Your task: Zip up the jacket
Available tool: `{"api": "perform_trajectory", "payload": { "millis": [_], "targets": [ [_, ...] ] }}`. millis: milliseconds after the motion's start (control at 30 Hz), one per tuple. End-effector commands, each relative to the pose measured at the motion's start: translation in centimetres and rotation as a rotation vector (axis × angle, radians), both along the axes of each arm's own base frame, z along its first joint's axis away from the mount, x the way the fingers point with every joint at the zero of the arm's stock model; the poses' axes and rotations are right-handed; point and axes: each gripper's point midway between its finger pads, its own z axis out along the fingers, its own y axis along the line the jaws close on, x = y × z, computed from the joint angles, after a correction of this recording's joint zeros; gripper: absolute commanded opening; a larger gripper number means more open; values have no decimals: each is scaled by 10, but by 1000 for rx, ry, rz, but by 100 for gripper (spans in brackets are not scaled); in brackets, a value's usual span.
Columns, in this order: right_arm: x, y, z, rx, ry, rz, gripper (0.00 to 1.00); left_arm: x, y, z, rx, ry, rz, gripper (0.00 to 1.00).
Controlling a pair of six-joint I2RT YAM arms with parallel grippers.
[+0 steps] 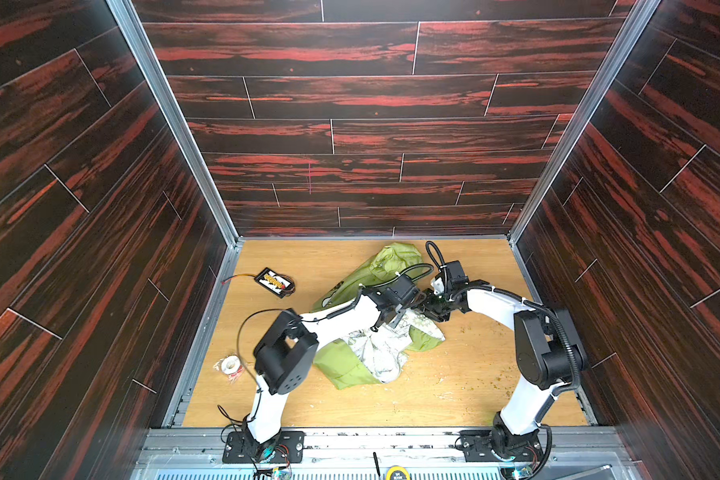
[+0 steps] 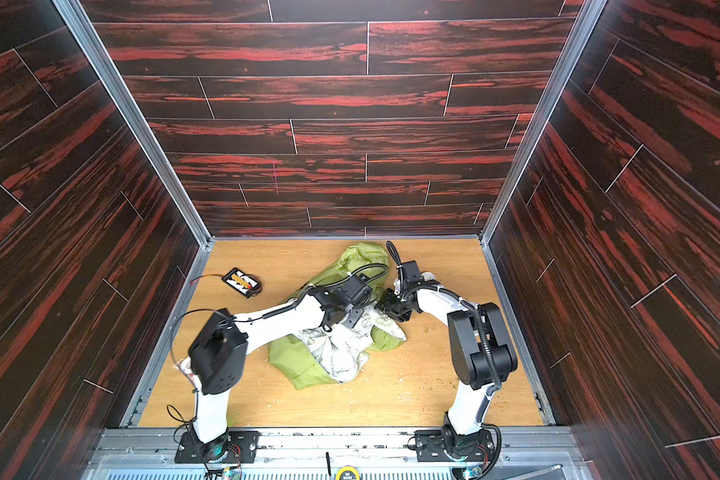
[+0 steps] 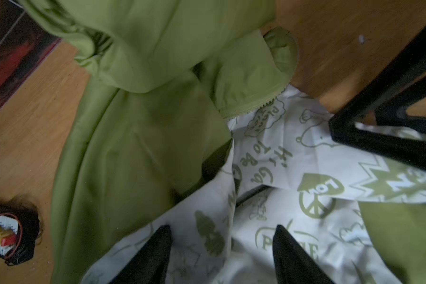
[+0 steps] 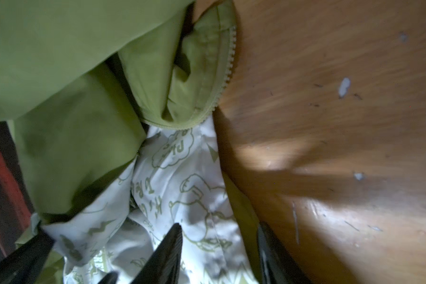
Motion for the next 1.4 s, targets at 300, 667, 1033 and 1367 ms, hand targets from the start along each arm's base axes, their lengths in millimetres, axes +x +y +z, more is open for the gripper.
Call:
{"api": "perform_trajectory", "payload": {
  "millis": [300, 667, 1033, 1367],
  "targets": [
    [-2, 21, -3, 124, 15, 14, 13, 6, 21, 9, 18, 10, 46, 19],
    [4, 6, 39, 95, -44, -4, 0, 11, 24, 84, -213, -117, 102, 0],
    [25, -32, 100, 16, -150, -97, 0, 0, 61, 163, -447, -307, 178, 0],
    [41, -54, 151, -31, -226, -144, 0, -12, 115, 161, -521, -380, 312, 0]
  ]
}}
